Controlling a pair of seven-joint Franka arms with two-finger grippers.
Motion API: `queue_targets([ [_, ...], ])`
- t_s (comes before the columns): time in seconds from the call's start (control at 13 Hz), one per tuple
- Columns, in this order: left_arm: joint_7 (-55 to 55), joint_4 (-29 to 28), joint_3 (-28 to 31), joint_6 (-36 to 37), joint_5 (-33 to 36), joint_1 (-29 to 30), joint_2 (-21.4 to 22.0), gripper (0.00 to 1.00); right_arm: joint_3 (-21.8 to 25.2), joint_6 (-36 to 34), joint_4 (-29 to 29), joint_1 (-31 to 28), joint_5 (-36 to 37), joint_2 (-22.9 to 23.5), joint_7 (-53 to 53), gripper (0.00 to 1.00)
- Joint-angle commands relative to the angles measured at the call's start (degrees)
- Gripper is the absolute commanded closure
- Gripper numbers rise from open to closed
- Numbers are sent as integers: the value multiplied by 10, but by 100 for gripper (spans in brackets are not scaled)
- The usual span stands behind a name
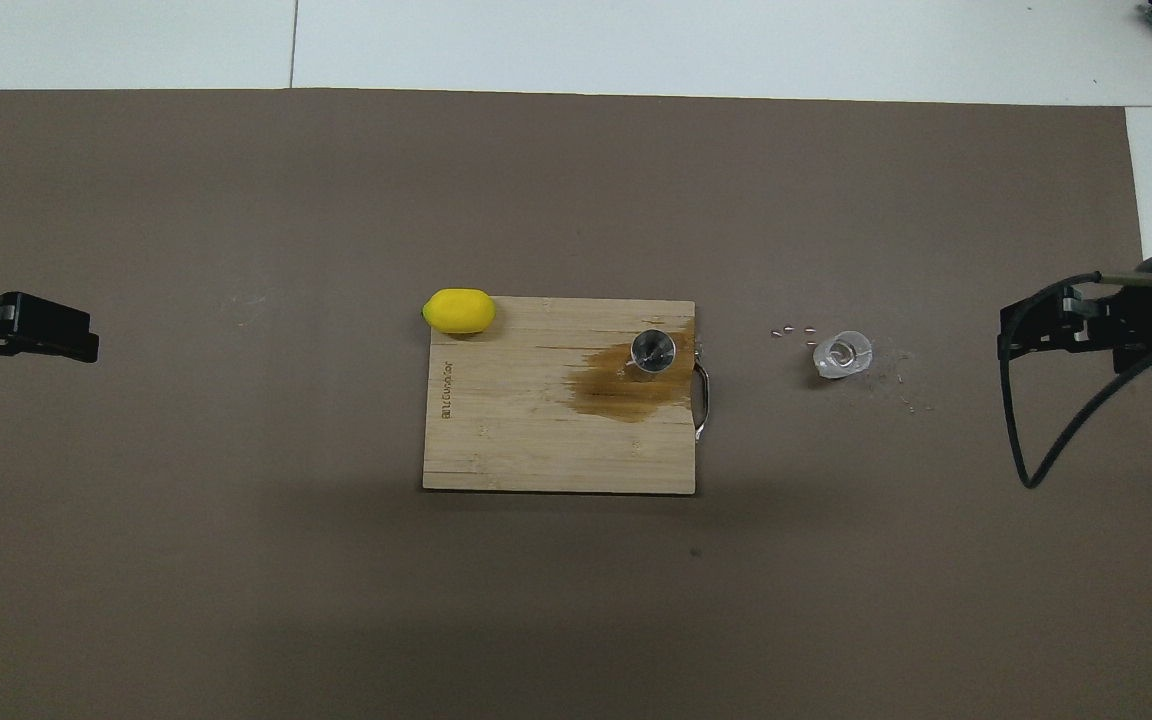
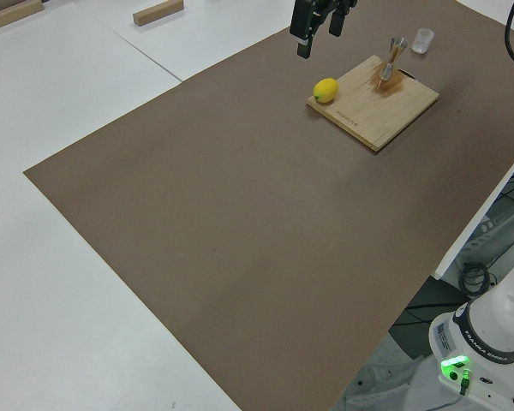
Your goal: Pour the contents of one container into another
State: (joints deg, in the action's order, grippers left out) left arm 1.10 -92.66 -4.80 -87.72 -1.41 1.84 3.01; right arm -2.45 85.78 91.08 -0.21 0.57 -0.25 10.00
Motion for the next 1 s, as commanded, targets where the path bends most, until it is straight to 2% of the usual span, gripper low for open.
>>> queue_targets([
  [0.0, 0, -2, -2, 9, -3, 4, 6, 0, -1, 18, 23, -1, -2, -19, -9, 0],
  [0.46, 0, -2, -2, 9, -3, 4, 6, 0, -1, 61, 24, -3, -3, -15, -9, 0],
  [0.92, 0, -2, -2, 9, -3, 4, 6, 0, -1, 57, 25, -2, -3, -16, -9, 0],
])
